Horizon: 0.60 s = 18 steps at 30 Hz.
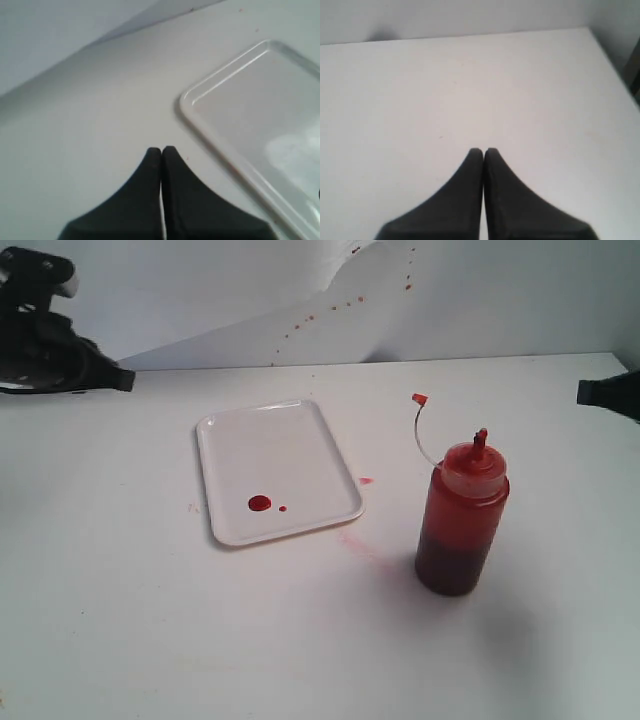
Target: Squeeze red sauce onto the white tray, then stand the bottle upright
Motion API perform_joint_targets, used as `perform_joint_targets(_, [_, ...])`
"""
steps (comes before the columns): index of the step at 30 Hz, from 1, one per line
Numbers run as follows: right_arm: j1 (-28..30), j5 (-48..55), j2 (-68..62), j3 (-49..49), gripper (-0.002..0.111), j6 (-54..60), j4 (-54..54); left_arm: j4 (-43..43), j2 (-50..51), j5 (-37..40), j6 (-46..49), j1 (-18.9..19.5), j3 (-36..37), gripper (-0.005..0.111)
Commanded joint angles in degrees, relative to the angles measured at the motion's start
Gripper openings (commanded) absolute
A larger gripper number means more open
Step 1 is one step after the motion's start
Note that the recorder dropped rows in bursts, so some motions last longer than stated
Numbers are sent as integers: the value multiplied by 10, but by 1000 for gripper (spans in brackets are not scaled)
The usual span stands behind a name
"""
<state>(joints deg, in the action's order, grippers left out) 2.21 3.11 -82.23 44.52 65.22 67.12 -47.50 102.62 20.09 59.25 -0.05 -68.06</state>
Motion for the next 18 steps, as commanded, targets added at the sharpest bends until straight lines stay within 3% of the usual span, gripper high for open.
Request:
perform_joint_targets(1, [58, 175, -26, 37, 0, -17, 11, 89, 1, 70, -176, 48, -3, 0])
perform_joint_targets(2, [67, 232, -32, 57, 0, -102, -40, 146, 0, 97, -250, 55, -3, 0])
perform_joint_targets(5, [69, 320, -44, 105, 0, -281, -213, 271, 0, 158, -347, 51, -16, 0])
perform_joint_targets(8, [69, 399, -55, 153, 0, -433, -364, 360, 0, 220, -483, 51, -34, 0])
perform_joint_targets(15, [69, 510, -56, 169, 0, -588, -580, 587, -3, 428, -624, 52, -67, 0])
perform_joint_targets(18, [69, 550, -56, 169, 0, -588, -590, 546, -46, 407, -613, 52, -40, 0])
